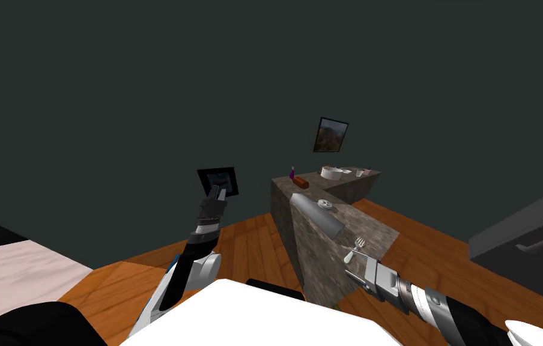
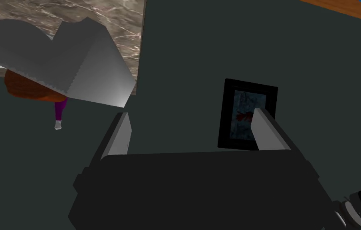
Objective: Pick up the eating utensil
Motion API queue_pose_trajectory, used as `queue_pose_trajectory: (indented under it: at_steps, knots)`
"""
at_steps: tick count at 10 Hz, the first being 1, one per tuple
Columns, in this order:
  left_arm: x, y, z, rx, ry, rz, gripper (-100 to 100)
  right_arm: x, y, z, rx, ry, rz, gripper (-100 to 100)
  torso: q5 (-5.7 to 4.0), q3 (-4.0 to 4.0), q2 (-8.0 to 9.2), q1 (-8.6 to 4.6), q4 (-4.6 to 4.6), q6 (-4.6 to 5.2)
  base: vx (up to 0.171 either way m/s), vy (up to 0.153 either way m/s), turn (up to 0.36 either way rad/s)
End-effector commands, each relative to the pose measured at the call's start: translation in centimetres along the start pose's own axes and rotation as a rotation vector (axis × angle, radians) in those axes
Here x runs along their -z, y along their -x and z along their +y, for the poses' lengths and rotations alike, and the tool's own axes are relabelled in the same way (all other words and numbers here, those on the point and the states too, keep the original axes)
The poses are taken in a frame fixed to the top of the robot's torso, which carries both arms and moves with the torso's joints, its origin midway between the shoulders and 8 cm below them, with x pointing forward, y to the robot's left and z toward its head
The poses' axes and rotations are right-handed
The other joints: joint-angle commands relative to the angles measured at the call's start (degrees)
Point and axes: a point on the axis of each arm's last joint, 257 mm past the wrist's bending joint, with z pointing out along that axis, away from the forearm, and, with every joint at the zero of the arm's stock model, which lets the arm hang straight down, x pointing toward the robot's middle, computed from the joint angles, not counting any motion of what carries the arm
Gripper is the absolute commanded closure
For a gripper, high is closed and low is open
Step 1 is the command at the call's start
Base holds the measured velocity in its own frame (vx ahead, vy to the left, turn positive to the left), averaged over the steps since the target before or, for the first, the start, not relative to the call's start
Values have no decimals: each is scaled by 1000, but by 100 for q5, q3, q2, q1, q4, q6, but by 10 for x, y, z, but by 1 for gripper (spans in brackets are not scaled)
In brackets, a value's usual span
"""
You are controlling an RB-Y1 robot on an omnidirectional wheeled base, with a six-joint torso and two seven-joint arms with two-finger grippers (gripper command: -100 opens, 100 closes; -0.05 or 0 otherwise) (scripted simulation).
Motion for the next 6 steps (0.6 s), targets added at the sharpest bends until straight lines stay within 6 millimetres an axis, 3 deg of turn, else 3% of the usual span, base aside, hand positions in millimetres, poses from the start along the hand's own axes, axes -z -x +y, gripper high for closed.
queue_pose_trajectory:
  at_steps: [1,3,4,6]
  knots:
    - [0,0,0,0,0,0,0,4,-19,3,40,16,67,-100,0,0,0,0,0,0,11,-1,299]
    - [0,0,0,0,0,0,0,4,-19,2,73,38,90,-100,0,-2,-4,-2,-1,-1,9,-12,62]
    - [0,0,0,0,0,0,0,9,-37,5,102,50,147,-100,-1,0,0,-1,0,1,13,-7,165]
    - [0,0,0,0,0,0,0,9,-37,4,134,71,168,-100,-1,-3,-4,-3,-1,-4,8,-14,129]
